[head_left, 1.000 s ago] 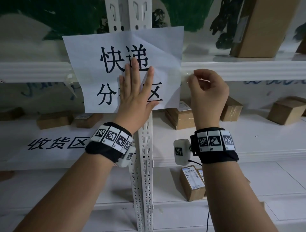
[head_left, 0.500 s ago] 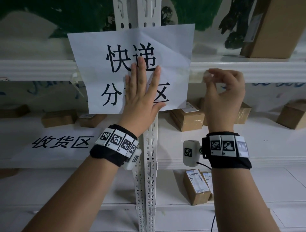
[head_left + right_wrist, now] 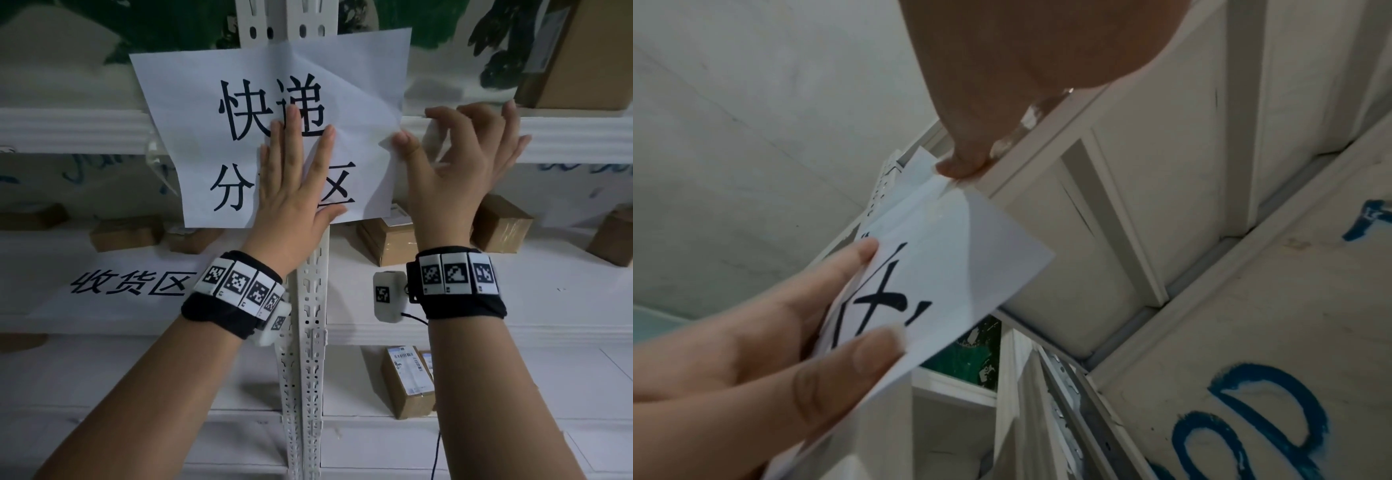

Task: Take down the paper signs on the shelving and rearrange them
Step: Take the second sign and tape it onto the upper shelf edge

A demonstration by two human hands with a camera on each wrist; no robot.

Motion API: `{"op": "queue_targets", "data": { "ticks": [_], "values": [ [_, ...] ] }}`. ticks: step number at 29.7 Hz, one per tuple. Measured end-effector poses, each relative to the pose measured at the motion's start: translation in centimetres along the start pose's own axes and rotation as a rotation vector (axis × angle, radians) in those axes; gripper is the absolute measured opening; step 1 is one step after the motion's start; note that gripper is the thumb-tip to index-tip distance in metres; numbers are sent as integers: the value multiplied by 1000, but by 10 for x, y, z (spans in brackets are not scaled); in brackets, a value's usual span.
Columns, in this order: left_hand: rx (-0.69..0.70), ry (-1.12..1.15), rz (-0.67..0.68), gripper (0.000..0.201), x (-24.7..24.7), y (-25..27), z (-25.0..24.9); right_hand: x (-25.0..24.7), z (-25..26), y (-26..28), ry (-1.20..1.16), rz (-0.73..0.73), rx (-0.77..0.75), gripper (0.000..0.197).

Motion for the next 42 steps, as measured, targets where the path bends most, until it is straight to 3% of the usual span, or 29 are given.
{"op": "queue_targets", "data": {
  "ticks": [7,13,17,20,23,28,32,36,42],
  "values": [
    [10,11,35,101,-6,0,4,-6,2,-2,-3,-107,-125,19],
    [48,45,17,108,-17,7,13,-2,13,15,-127,-89,-37,27],
    [-7,176,29,117,-17,11,33,24,74,63,-217,41,-180,33],
    [42,165,27,98,-20,13,51,67,105,88,-224,213,-192,41],
    [93,84,-32,82,-33,20,81,98,115,97,-205,255,-103,48],
    [-84,51,-160,75,-64,42,149,112,121,100,-142,175,-66,52],
    [-237,113,-351,59,-93,57,190,114,121,100,-104,130,-36,56],
    [-227,329,-477,48,-108,60,210,115,123,98,-91,87,20,54],
    [-193,550,-510,37,-119,63,226,119,131,97,-79,35,111,61]
  ]
}}
Point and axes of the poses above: each hand's wrist, its own y-axis away from the middle knuckle, its own x-axis out of the palm, z = x × y, the point moved 9 cm from there along -y, towards the middle knuckle, and after that the axes turned 7 degrees about z, right-handed, at the moved point
